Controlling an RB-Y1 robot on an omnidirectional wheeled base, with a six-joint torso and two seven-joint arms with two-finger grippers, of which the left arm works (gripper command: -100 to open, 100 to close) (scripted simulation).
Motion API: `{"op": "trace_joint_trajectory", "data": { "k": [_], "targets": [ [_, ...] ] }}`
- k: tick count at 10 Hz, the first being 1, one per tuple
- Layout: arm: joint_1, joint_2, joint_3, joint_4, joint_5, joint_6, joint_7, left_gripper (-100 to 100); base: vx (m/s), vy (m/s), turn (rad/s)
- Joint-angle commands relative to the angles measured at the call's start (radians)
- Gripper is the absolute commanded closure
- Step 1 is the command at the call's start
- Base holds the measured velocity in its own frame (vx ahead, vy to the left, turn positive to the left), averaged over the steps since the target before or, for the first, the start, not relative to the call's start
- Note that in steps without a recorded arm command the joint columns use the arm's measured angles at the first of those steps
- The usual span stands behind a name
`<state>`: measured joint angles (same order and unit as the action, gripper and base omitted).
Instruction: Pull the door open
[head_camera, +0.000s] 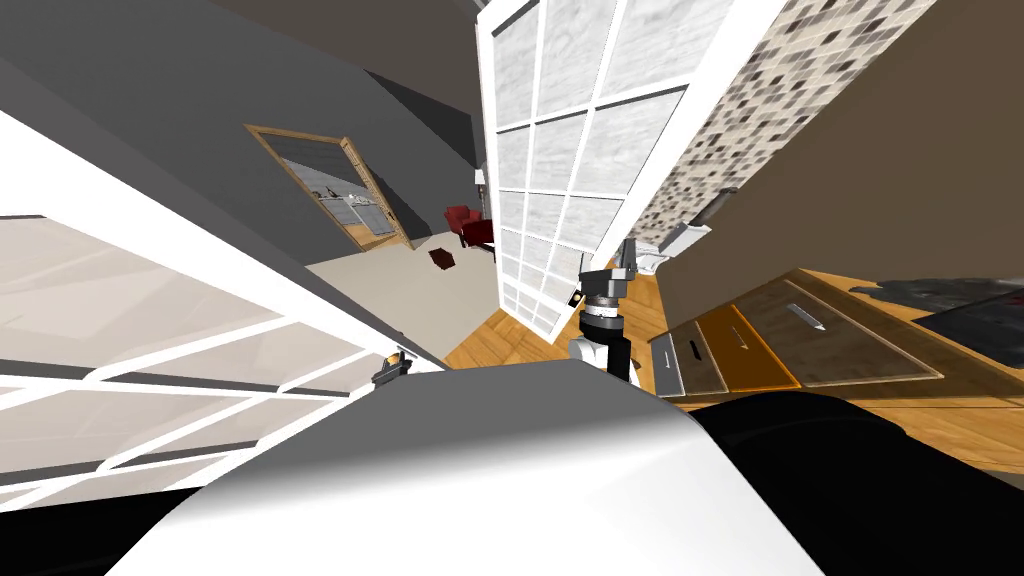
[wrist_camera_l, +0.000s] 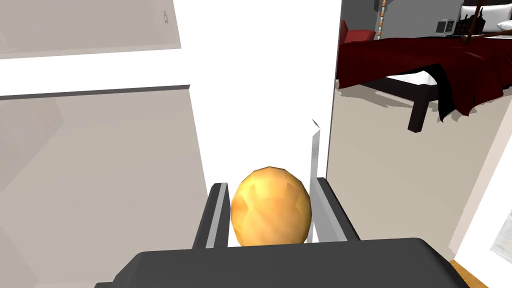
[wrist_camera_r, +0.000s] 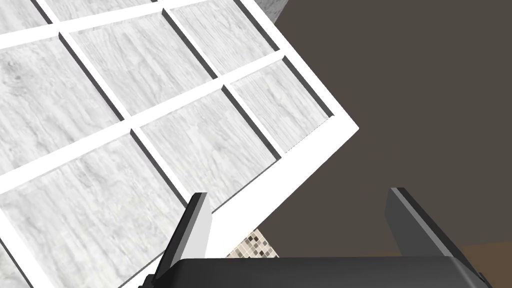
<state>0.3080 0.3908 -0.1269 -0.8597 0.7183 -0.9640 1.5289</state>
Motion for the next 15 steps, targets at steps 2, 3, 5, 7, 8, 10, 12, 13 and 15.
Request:
{"op": "trace_joint_trajectory", "data": {
  "k": [2,3,5,7,8,10,12,13,15],
  "targets": [
    [0.011,0.011,-0.028,-0.011,-0.019,-0.014,0.014,100,-0.188,0.001,-0.058],
    [0.018,0.017,-0.045,-0.017,-0.031,-0.022,0.023,100,-0.273,0.007,-0.080],
    [0.033,0.030,-0.081,-0.031,-0.055,-0.039,0.041,100,-0.280,0.007,-0.078],
    [0.042,0.039,-0.103,-0.040,-0.070,-0.050,0.053,100,-0.232,-0.019,-0.036],
    [0.042,0.037,-0.095,-0.043,-0.065,-0.044,0.047,100,-0.115,-0.017,-0.006],
    [0.056,0.046,-0.126,-0.049,-0.086,-0.061,0.060,100,-0.183,0.023,-0.046],
    [0.069,0.059,-0.157,-0.058,-0.108,-0.083,0.073,100,-0.247,0.049,-0.072],
    [0.077,0.066,-0.177,-0.063,-0.122,-0.096,0.082,100,-0.242,0.040,-0.066],
    [0.088,0.077,-0.202,-0.070,-0.140,-0.114,0.093,100,-0.237,0.039,-0.046]
  ]
}}
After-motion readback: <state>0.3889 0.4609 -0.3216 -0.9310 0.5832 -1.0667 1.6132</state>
